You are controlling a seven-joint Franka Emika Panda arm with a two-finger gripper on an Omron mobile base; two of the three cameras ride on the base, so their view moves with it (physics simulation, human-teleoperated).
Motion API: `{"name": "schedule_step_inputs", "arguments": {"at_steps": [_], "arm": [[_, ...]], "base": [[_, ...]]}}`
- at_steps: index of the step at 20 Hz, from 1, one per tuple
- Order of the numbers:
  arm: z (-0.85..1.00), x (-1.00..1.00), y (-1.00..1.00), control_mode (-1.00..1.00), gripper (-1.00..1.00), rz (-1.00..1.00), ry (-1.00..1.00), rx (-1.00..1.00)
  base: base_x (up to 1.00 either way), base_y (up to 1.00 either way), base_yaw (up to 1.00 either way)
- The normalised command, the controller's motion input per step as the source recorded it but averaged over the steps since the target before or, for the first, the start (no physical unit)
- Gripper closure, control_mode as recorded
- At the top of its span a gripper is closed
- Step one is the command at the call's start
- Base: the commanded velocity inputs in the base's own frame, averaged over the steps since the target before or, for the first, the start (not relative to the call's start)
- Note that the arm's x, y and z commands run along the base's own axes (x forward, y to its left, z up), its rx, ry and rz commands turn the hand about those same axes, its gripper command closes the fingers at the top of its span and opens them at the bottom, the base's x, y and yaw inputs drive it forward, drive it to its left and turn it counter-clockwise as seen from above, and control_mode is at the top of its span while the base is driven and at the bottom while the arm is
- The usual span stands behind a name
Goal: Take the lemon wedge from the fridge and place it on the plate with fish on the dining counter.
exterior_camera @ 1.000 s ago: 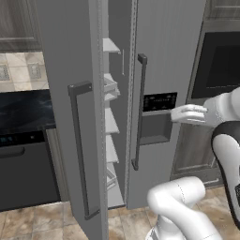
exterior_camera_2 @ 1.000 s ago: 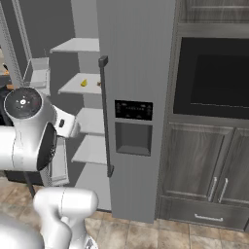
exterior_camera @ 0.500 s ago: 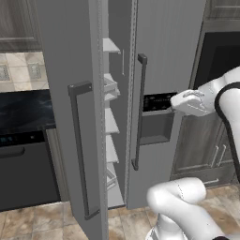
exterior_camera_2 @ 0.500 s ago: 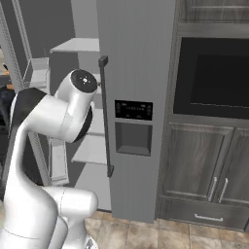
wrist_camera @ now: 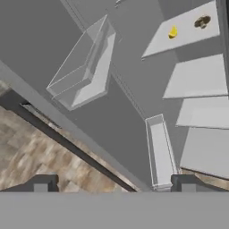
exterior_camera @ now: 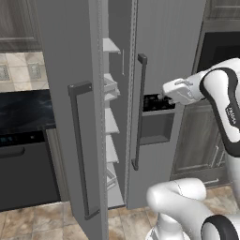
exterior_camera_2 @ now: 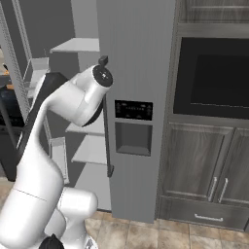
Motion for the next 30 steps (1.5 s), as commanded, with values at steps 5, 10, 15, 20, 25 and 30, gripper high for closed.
{"name": "schedule_step_inputs", "arguments": {"at_steps": [5,10,15,20,25,30], "arm": [[0.0,0.63,0.57,-1.0,-1.0,0.0,-0.16,0.01],[0.0,0.48,0.94,-1.0,-1.0,0.0,-0.04,0.0],[0.0,0.24,1.0,-1.0,-1.0,0.0,0.0,0.0],[0.0,0.0,1.0,-1.0,-1.0,0.05,0.0,0.0],[0.0,0.0,1.0,-1.0,-1.0,0.07,0.0,0.0],[0.0,0.1,1.0,-1.0,-1.0,0.07,-0.01,0.06]], "base": [[0.0,0.0,0.0],[0.0,0.0,0.0],[0.0,0.0,0.0],[0.0,0.0,0.0],[0.0,0.0,0.0],[0.0,0.0,0.0]]}}
